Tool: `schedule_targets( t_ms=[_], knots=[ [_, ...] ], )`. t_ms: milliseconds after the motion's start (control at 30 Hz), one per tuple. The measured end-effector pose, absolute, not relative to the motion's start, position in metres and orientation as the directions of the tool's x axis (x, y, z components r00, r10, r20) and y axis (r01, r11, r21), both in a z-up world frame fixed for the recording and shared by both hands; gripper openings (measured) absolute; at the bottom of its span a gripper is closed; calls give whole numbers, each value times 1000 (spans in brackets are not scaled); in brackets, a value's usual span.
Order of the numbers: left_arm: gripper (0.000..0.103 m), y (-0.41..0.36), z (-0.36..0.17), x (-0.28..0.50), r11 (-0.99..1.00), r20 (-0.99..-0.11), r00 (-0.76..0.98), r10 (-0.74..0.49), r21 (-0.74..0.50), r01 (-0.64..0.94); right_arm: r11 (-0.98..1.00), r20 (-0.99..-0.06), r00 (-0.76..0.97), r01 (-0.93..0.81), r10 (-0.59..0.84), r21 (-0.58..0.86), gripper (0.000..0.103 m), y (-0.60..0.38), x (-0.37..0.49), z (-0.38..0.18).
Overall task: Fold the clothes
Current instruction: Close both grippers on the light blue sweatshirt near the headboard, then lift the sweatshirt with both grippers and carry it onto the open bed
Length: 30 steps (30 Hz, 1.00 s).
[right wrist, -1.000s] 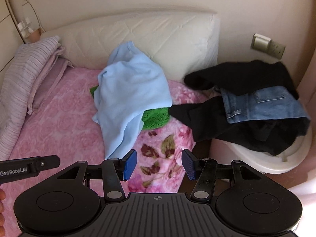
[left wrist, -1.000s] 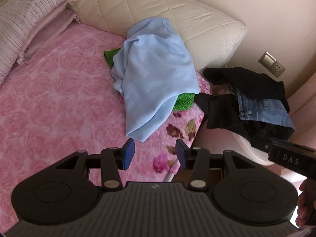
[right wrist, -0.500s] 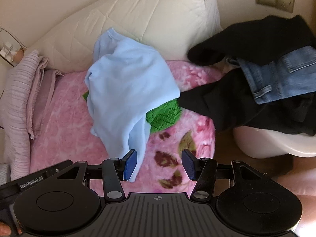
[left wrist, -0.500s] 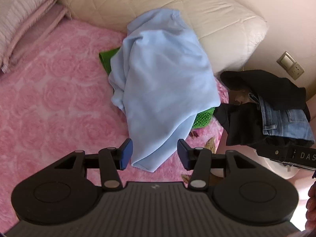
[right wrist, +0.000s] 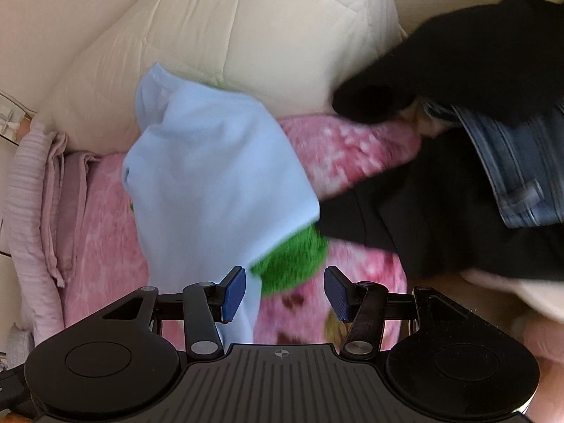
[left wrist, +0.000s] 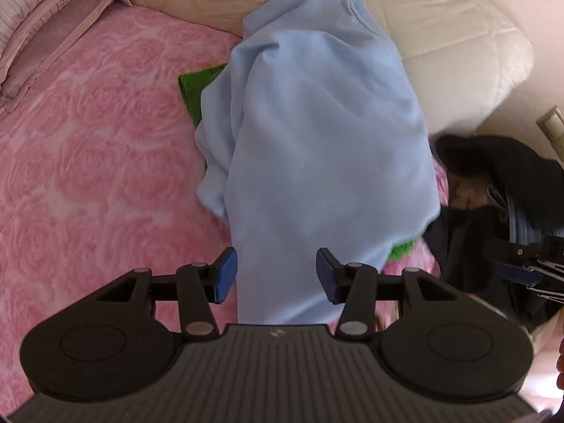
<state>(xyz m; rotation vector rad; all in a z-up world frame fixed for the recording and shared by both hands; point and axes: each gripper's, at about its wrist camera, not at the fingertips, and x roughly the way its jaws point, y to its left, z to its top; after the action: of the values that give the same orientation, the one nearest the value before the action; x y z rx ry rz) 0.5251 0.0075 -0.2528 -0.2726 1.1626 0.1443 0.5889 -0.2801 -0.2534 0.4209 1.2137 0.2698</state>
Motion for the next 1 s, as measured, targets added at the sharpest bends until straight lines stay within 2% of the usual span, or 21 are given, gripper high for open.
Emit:
schedule_targets(
  t_ms=[233, 367, 433, 633, 700, 733, 767, 800, 833, 1000],
  knots=[
    [45, 11, -270, 591, 954, -911, 412, -4, -127, -270, 896, -844, 329, -15, 424, 444, 55, -273, 657, -284],
    [46, 20, -286, 626, 947, -906, 424, 6, -132, -294, 871, -824, 324, 1, 465, 491, 71, -272, 688, -305],
    [46, 27, -296, 641, 941, -904, 427, 14, -133, -312, 867, -821, 320, 2, 472, 499, 73, -269, 700, -315],
    [48, 42, -323, 664, 921, -905, 424, 26, -143, -363, 854, -816, 296, 6, 496, 521, 74, -260, 720, -342],
    [46, 42, -328, 666, 916, -906, 423, 15, -157, -369, 848, -807, 302, -8, 507, 530, 73, -258, 720, -343],
    [44, 41, -329, 667, 918, -904, 428, 16, -156, -364, 847, -802, 308, -23, 512, 532, 56, -257, 720, -342],
    [33, 39, -328, 666, 924, -902, 432, 17, -152, -352, 849, -798, 314, -58, 515, 525, 26, -254, 719, -339],
    [24, 37, -327, 665, 930, -900, 435, 19, -145, -339, 857, -802, 314, -98, 508, 505, 13, -249, 718, -334],
    [9, 36, -326, 665, 933, -899, 437, 18, -142, -332, 872, -811, 322, -147, 488, 467, 0, -243, 716, -327],
    [5, 38, -300, 649, 923, -875, 483, 13, -175, -343, 839, -744, 388, -285, 543, 464, 0, -229, 707, -284]
  ],
)
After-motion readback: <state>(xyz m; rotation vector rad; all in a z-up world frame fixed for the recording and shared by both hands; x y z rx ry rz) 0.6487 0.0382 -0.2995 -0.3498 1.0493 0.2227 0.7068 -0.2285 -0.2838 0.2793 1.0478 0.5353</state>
